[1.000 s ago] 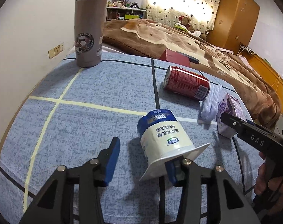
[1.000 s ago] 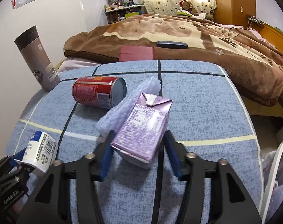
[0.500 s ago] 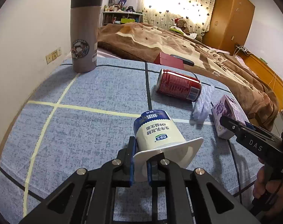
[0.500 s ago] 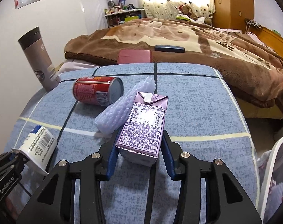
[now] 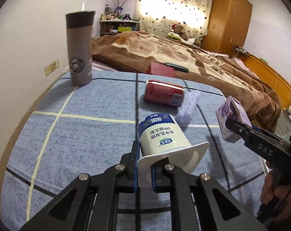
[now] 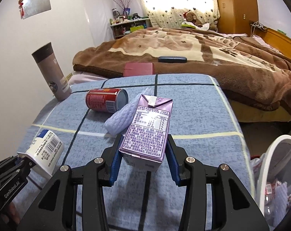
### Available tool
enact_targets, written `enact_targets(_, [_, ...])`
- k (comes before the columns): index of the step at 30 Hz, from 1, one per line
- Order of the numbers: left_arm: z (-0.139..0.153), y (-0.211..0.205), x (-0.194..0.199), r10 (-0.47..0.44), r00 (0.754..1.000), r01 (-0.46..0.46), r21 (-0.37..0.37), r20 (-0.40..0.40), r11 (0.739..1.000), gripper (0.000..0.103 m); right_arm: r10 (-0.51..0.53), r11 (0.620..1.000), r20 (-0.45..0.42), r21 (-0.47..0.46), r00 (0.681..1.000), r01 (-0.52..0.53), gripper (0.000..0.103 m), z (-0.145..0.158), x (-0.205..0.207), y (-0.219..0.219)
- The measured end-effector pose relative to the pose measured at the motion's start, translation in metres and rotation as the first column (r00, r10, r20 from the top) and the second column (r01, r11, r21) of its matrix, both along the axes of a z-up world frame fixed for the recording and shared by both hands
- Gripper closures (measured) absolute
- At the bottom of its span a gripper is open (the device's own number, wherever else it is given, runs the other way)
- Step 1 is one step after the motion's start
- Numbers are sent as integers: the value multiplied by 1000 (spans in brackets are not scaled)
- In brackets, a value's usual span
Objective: Collect trash
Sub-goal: 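Carry the juice box and yogurt cup over the wastebasket with both tools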
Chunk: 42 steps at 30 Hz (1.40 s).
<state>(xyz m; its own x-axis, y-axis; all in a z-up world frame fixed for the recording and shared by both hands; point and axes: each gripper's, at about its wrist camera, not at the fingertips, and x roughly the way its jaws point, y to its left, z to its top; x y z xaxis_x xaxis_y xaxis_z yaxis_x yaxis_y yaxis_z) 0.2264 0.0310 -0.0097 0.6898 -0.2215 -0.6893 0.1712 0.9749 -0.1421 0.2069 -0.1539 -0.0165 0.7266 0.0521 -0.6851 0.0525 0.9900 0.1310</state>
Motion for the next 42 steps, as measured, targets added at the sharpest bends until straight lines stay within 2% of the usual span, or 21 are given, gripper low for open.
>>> enact_targets(14, [31, -64, -30, -124, 990, 124, 8, 68, 992, 92, -57, 998, 69, 14, 996, 56, 59, 26, -42, -44])
enact_targets(25, [40, -125, -46, -224, 971, 223, 23, 88, 975, 92, -136, 991, 93, 20, 986, 135, 59, 32, -70, -92])
enact_targets(42, [38, -245, -63, -420, 905, 419, 32, 66, 908, 92, -268, 963, 58, -20, 962, 269, 59, 23, -110, -174])
